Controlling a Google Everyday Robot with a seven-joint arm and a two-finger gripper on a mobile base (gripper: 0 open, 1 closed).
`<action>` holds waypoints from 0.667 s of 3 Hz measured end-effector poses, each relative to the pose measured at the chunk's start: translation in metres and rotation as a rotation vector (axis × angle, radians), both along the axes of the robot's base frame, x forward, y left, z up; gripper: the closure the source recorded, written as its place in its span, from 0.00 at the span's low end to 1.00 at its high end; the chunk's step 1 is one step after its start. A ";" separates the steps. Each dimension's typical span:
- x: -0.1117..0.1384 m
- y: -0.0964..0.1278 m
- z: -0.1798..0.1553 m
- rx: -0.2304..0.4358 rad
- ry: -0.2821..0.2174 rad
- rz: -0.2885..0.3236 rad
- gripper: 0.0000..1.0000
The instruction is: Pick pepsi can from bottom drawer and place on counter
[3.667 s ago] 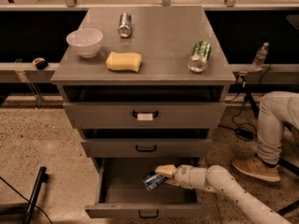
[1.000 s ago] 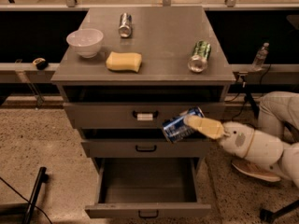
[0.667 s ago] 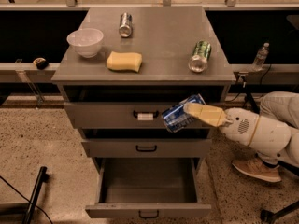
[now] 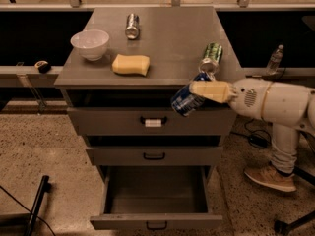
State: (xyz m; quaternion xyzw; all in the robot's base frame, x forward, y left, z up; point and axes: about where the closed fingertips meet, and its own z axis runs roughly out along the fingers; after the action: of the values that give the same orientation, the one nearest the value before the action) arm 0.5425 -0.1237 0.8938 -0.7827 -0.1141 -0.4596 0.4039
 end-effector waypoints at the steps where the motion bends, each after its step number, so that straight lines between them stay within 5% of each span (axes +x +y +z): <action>1: 0.012 0.001 0.014 -0.108 -0.010 -0.038 1.00; 2: 0.024 0.006 0.026 -0.214 -0.023 -0.059 1.00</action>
Offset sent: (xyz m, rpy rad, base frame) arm 0.0380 0.0057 0.0420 -0.3425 -0.0399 -0.0910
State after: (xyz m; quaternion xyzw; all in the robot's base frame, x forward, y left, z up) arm 0.5661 -0.1182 0.9194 -0.8189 -0.1441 -0.4655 0.3031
